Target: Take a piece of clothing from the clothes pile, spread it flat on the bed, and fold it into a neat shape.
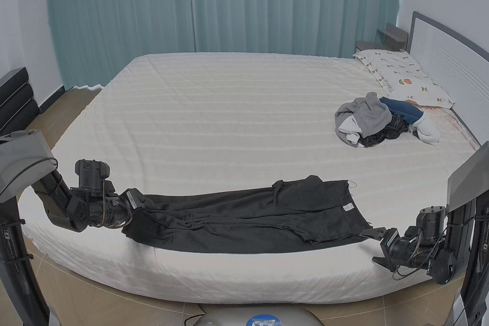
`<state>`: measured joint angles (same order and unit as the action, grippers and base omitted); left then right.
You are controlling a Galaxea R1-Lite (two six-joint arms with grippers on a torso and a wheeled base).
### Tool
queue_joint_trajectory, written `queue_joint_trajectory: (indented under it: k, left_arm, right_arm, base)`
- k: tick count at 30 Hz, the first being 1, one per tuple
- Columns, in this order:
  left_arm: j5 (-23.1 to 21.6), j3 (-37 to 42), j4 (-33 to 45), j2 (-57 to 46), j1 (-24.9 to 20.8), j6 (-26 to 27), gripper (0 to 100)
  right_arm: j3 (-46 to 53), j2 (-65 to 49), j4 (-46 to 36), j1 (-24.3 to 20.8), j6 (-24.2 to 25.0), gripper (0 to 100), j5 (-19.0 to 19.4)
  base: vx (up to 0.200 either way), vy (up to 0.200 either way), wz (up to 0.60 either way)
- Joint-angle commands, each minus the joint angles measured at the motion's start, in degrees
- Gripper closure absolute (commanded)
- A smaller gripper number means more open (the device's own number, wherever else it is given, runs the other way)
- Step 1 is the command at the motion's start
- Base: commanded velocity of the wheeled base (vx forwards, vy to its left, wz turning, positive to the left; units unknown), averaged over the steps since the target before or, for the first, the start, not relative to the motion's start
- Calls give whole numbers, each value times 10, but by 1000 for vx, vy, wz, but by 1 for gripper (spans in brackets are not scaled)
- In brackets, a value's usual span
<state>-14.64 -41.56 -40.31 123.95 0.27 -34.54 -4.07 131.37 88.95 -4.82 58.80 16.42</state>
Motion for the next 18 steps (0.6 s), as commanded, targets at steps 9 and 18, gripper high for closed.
queue_joint_trajectory:
  k: [9,18]
  left_arm:
    - [53,-20,37,-60,-88,-30,100]
    - [100,-145,216,-89,-178,-67,100]
  right_arm:
    - [0,-1,8,1,0,0,0]
    - [0,-1,8,1,0,0,0]
  base:
    - [0,-200,0]
    - [0,-200,0]
